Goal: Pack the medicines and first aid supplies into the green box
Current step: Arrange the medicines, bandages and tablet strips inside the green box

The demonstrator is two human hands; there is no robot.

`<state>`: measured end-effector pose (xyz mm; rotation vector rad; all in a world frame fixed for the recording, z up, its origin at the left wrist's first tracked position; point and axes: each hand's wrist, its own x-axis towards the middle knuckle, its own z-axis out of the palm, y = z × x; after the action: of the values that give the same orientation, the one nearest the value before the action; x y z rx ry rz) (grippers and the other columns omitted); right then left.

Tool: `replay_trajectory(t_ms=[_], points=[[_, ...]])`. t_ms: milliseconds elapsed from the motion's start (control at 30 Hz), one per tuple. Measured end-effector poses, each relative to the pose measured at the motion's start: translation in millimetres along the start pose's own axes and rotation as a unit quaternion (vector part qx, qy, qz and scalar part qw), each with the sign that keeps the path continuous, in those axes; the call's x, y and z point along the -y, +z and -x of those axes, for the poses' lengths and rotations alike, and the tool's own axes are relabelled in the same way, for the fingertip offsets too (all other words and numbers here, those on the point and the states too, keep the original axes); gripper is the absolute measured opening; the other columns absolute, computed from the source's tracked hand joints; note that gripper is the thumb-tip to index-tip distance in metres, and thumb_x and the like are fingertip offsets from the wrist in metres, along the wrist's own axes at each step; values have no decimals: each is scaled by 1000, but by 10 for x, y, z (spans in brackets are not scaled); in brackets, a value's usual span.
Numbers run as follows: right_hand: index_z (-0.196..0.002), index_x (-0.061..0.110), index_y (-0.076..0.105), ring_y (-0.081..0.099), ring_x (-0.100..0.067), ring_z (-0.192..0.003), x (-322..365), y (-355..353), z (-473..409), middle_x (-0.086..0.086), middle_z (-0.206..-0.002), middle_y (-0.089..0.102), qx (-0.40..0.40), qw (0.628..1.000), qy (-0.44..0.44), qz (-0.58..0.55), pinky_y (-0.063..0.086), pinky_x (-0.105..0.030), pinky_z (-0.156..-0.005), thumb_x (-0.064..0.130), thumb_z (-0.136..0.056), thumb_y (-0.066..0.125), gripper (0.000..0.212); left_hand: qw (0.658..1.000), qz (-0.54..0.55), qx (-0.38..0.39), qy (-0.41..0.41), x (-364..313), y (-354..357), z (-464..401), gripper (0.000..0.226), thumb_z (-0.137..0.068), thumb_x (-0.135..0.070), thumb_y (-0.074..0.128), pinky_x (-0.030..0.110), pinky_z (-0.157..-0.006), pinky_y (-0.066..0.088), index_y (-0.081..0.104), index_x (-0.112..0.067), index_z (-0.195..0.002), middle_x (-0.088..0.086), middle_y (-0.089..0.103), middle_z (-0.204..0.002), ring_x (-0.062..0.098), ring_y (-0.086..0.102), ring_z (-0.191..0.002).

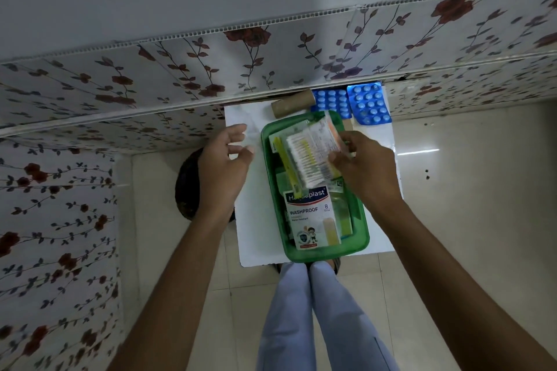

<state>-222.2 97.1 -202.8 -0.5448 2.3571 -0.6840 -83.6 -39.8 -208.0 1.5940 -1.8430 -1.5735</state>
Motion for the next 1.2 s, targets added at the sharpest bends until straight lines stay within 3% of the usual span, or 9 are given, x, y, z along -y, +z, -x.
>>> replay_trajectory(t_ms=[167, 333, 467, 600, 700, 800, 933, 1100, 1200], points=[[-112, 13, 46, 65, -31, -87, 27, 261, 87, -13, -103, 69, 10, 999, -12, -45, 54, -43, -73, 18, -85, 60, 31, 999, -29, 4, 19, 83, 119, 20, 27, -86, -9, 55, 16, -76, 42, 60, -30, -102, -3, 60, -116, 11, 56, -99], [-112, 10, 46, 53, -32, -100, 43, 476, 74, -13, -105, 63, -11, 966, -79, 244, 37, -33, -60, 19, -86, 52, 28, 999, -37, 2, 15, 112, 207, -179, 23, -87, -8, 53, 23, -81, 43, 61, -24, -102, 0, 62, -115, 13, 55, -101], [-98, 8, 63, 62, -33, -84, 53, 264, -83, -14, -102, 61, -2, 975, -126, 181, 50, -36, -65, 24, -87, 53, 21, 996, -68, 5, 51, 58, 278, -392, 21, -88, -8, 51, 11, -74, 39, 62, -15, -105, 6, 63, -117, 11, 54, -98], [-90, 13, 68, 63, -24, -71, -120, -101, -390, -8, -87, 72, -106, 986, -115, 55, 47, -28, -68, 18, -86, 56, 14, 980, -152, 50, 119, -103, 387, -693, 27, -90, -6, 49, 8, -75, 37, 62, -8, -114, 8, 64, -121, 9, 54, -103], [-98, 9, 67, 64, -33, -88, -425, -298, -744, -15, -99, 71, -141, 982, -67, 105, 48, -34, -76, 2, -80, 55, 23, 961, -223, 119, 111, -186, 503, -930, 34, -90, -6, 48, 19, -91, 37, 57, -7, -123, 13, 60, -129, 23, 56, -116], [-124, 10, 54, 47, -36, -118, -657, -375, -991, -17, -128, 58, -46, 971, -48, 232, 45, -44, -92, -6, -77, 55, 50, 952, -253, 154, 78, -219, 622, -1085, 39, -89, -9, 52, 28, -103, 36, 53, -5, -128, 14, 55, -135, 26, 52, -123], [-137, 21, 39, 36, -34, -132, -861, -307, -1125, -9, -145, 43, 33, 932, -97, 347, 41, -49, -99, 9, -80, 63, 64, 955, -252, 155, 18, -223, 753, -1176, 40, -80, -11, 64, 37, -96, 45, 59, 2, -118, 18, 62, -116, 33, 57, -113], [-111, 13, 66, 61, -35, -95, -914, -261, -1079, -13, -107, 72, -121, 951, -144, 245, 53, -42, -72, 1, -82, 57, 33, 937, -302, 172, 21, -173, 797, -1263, 50, -68, -8, 76, 37, -95, 48, 62, 1, -115, 19, 64, -121, 31, 60, -108], [-120, 11, 59, 58, -37, -104, -886, -282, -1023, -15, -115, 68, -148, 948, -147, 240, 52, -45, -79, -6, -77, 59, 46, 921, -343, 171, 66, -140, 778, -1289, 39, -70, -7, 74, 32, -87, 50, 67, -1, -108, 18, 69, -114, 31, 64, -102]])
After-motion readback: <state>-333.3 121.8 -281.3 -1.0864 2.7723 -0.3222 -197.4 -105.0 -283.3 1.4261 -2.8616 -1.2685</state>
